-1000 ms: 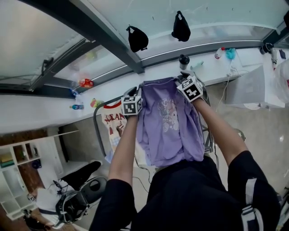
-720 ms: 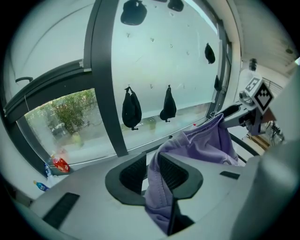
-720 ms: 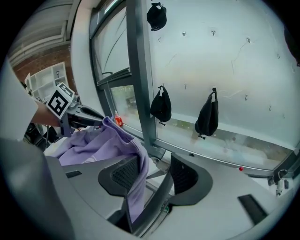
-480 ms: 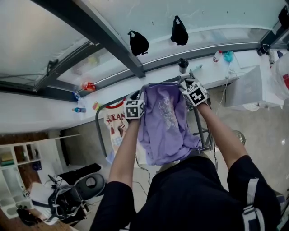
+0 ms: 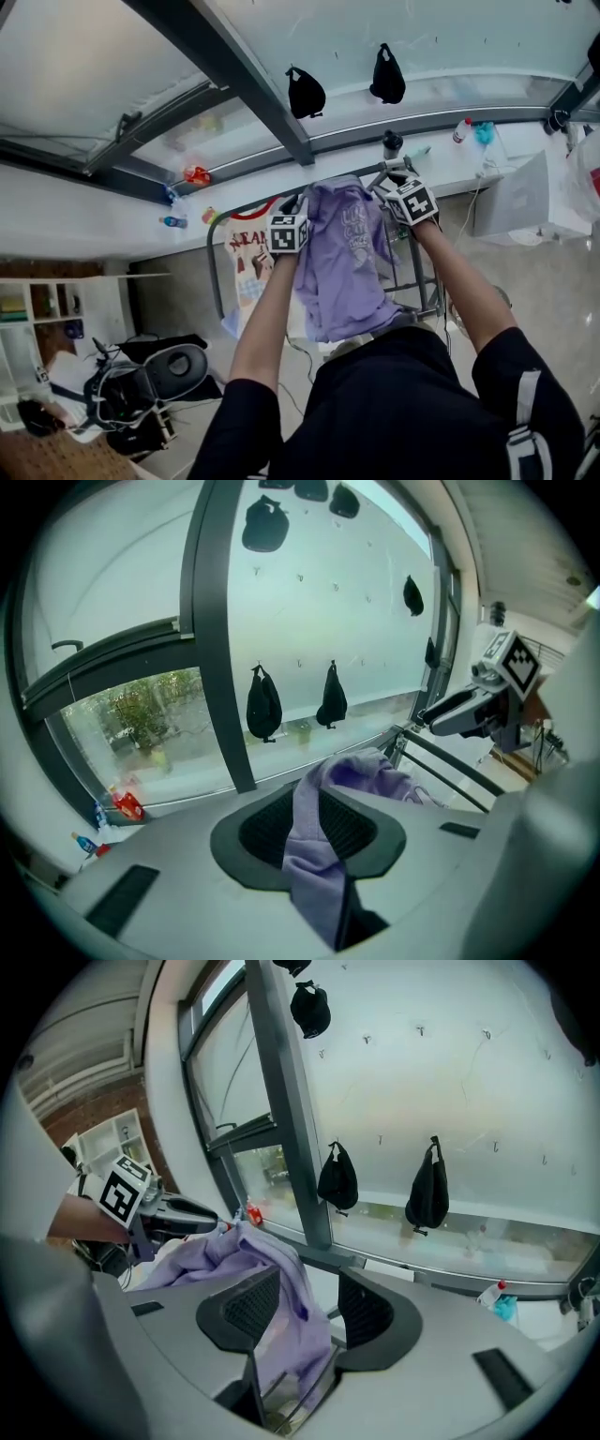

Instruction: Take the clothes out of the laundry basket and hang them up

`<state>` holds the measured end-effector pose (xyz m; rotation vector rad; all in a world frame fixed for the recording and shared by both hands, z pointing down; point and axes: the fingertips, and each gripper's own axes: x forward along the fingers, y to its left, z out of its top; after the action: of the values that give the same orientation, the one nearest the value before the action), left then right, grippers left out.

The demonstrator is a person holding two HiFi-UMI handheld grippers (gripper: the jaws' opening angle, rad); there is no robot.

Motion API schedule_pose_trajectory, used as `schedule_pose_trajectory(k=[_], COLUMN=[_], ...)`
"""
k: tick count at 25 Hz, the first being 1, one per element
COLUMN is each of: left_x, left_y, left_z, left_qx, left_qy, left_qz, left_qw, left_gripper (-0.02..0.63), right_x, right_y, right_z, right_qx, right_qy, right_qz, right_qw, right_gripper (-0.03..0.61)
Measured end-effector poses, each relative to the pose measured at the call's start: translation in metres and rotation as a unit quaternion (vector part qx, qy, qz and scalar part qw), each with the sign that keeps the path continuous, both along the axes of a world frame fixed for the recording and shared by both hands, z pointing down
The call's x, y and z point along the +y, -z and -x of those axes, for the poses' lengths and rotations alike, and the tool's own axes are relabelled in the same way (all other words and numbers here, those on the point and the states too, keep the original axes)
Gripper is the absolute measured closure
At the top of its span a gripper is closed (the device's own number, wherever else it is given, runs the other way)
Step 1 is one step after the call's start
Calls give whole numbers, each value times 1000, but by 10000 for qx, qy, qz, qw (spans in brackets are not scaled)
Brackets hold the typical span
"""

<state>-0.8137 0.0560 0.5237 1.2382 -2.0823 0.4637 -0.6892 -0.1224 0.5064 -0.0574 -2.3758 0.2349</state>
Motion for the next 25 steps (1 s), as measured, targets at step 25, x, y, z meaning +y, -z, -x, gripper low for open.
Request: schedule_pose_trajectory(k=[25], left_x=[67], left_y=[142], left_z=[-87], left_qx=[-346], left_qy=[18], left_qz=[-1974], left_qw=[9797], left_gripper=[595], right_x=[70], right_y=[133], right_z=[-84], right_qx=[-1421], right_qy=[-553], right_qz=[-199], right_qw=[9881], right_gripper=[566])
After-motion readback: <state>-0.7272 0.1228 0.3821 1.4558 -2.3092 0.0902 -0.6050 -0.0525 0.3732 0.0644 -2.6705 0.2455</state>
